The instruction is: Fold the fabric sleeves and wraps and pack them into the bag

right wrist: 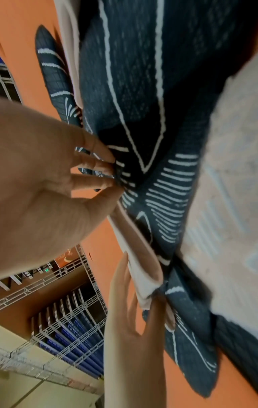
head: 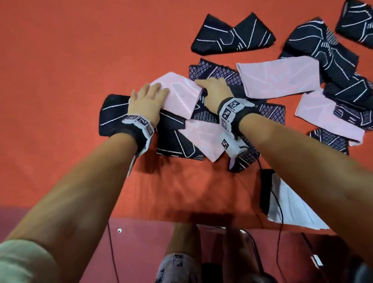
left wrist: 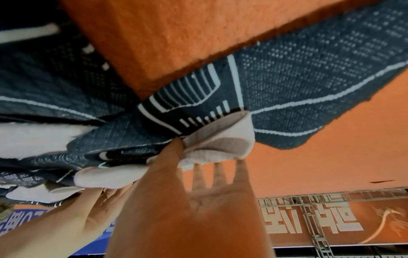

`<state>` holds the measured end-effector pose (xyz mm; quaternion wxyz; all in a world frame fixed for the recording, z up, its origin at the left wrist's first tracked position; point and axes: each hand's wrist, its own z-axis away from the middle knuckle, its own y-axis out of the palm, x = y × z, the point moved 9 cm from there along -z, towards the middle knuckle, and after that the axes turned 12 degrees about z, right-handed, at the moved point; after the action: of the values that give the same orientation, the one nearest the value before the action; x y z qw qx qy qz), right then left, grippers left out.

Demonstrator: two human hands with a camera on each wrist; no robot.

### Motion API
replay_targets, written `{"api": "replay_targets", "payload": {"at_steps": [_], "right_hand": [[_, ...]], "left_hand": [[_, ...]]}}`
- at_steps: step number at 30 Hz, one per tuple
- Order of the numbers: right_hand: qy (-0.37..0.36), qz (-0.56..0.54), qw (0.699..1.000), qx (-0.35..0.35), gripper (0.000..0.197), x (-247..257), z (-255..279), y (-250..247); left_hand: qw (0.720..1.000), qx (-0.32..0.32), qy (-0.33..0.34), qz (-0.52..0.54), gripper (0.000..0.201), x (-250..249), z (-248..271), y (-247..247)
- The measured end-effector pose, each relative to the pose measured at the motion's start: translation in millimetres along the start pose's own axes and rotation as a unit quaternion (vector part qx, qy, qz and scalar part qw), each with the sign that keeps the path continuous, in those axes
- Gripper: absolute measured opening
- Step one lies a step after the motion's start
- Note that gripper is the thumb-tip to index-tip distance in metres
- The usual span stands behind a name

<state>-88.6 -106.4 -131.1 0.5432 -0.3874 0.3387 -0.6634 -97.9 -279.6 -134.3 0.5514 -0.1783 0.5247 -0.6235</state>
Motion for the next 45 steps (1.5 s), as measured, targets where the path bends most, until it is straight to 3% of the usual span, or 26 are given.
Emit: {"api": "replay_targets", "payload": {"at_steps": [3, 6, 9, 14, 17, 20, 25, 29, 30, 33, 35, 37, 40, 42, 45], "right_hand": [[-0.026, -0.027, 0.999, -0.028, 0.057, 3, -13, 1], [-0.011, -0.097, 0.994, -0.045, 0.037, -1, -13, -4], [-0.006, -0.174, 0.982, -0.067, 0.023, -1, -2, -20], [0.004, -0.271, 0.958, -0.091, 0.011, 1, 25, -61], [0.005, -0.343, 0.931, -0.123, 0.014, -5, 45, -95], [0.015, -0.382, 0.912, -0.147, 0.026, -16, 69, -126], [0.085, -0.427, 0.876, -0.209, 0.031, -56, 117, -170], [0.077, -0.518, 0.84, -0.143, 0.018, -71, 155, -171], [0.062, -0.538, 0.831, -0.126, 0.026, -71, 164, -168], [0.031, -0.561, 0.821, -0.104, 0.09, -73, 191, -162], [0.03, -0.551, 0.828, -0.099, 0.101, -77, 204, -157], [0.05, -0.523, 0.842, -0.12, 0.084, -84, 214, -160], [0.077, -0.462, 0.867, -0.171, 0.047, -101, 227, -169], [0.081, -0.429, 0.88, -0.185, 0.028, -111, 233, -172], [0.084, -0.409, 0.893, -0.168, 0.017, -124, 239, -171]], "left_hand": [[0.999, -0.032, 0.018, 0.035, 0.049, 6, -3, -4], [0.993, -0.045, 0.033, 0.099, 0.039, 11, -2, -10], [0.983, -0.038, 0.045, 0.174, 0.042, 4, 7, -24], [0.963, -0.083, 0.007, 0.254, 0.029, -12, 22, -70], [0.943, -0.093, -0.007, 0.319, 0.023, -31, 33, -96], [0.901, -0.071, -0.009, 0.428, 0.018, -50, 41, -108], [0.814, 0.083, -0.033, 0.575, 0.014, -96, 61, -93], [0.751, 0.044, -0.042, 0.657, 0.021, -134, 68, -108], [0.738, 0.022, -0.041, 0.673, 0.021, -142, 68, -113], [0.709, -0.03, -0.033, 0.704, 0.019, -166, 71, -128], [0.712, -0.03, -0.024, 0.701, 0.014, -183, 73, -133], [0.736, 0.003, -0.009, 0.677, 0.005, -201, 76, -135], [0.828, -0.011, 0.025, 0.56, 0.01, -212, 79, -144], [0.864, -0.054, 0.055, 0.497, 0.018, -219, 82, -155], [0.85, -0.069, 0.065, 0.518, 0.025, -228, 85, -157]]}}
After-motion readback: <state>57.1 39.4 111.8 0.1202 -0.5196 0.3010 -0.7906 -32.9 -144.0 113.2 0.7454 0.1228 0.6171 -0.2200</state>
